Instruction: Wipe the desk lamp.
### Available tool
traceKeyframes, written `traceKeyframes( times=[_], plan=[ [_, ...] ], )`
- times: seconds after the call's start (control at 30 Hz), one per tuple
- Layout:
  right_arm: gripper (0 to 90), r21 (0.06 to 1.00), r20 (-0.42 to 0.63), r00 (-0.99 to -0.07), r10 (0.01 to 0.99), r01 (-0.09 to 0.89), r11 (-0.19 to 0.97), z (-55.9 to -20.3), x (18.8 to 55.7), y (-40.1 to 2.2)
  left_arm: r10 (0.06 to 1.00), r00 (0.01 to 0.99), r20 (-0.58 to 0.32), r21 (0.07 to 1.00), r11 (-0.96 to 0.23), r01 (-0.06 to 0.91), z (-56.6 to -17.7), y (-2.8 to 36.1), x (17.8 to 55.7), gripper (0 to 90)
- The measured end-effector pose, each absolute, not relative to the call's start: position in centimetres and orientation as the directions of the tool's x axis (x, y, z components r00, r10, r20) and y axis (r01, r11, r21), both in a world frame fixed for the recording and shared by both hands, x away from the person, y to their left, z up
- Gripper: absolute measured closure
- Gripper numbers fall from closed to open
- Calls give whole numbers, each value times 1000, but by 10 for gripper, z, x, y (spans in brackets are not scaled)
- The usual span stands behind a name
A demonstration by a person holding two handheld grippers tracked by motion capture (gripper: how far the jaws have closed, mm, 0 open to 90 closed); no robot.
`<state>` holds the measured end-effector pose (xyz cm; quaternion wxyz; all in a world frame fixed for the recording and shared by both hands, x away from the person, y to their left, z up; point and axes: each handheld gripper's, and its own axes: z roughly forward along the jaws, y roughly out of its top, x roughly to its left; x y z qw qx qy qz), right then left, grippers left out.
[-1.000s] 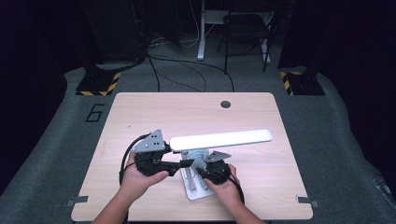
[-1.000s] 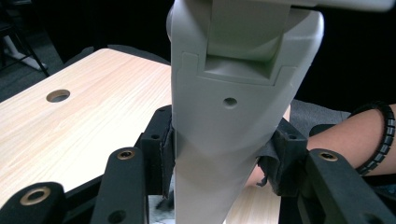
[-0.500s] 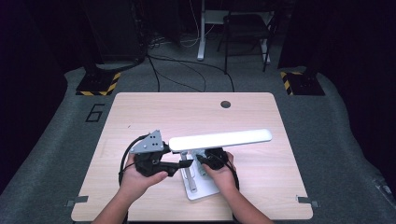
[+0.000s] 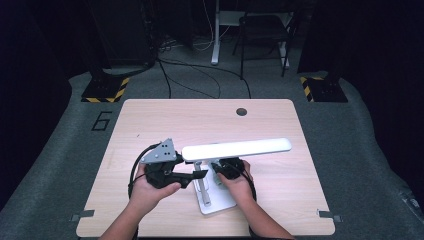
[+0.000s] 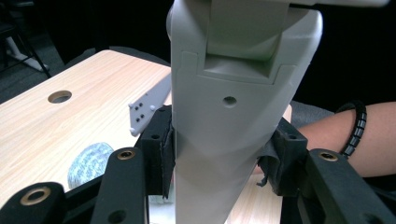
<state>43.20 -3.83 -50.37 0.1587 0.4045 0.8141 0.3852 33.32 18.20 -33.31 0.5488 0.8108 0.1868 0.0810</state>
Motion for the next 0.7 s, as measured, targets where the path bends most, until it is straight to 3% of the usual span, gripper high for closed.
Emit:
traceKeyframes(
  times=[0.7],
  plan=[
    [642, 788, 51, -765, 642, 426, 445, -511, 330, -64, 397, 915, -75, 920, -326, 217, -333, 183, 333, 517]
  ],
)
